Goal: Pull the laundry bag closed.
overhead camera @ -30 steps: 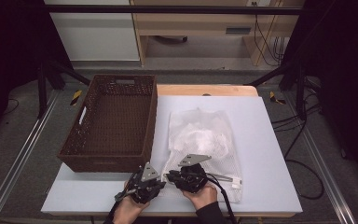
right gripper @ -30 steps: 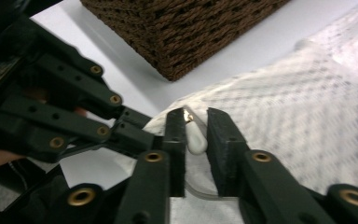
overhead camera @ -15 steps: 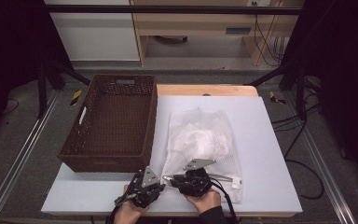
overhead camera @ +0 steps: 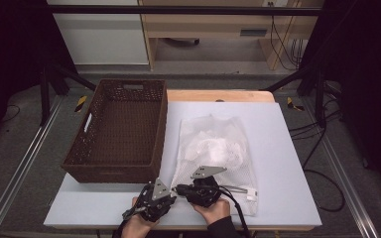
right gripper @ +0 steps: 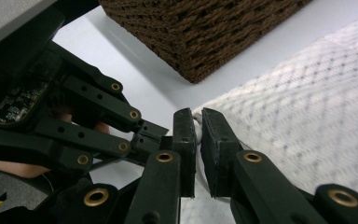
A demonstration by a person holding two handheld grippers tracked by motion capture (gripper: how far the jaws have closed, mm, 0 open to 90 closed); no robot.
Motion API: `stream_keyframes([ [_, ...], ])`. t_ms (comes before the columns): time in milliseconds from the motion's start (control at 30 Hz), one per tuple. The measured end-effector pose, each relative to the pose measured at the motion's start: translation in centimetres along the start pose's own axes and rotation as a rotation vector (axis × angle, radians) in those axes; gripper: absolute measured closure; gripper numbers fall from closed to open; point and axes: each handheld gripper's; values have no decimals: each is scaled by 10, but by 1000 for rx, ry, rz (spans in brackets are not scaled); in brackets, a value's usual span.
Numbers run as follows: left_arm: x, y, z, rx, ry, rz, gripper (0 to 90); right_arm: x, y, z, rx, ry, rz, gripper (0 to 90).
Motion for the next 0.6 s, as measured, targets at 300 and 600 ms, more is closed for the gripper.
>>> stream_keyframes([
  [300, 0, -1, 0, -5, -4, -3, 867, 8, 1, -1, -15, -3, -28, 844],
  [600, -1, 0, -2, -12, -18, 5, 851, 6, 0, -1, -22, -5, -19, 860],
])
Point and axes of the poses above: each handheld gripper's, and its own axes: x roughly forward along the jaws, y roughly out of its top, z roughly to its right, and after that the axes turned 10 degrees about -x, right-handed
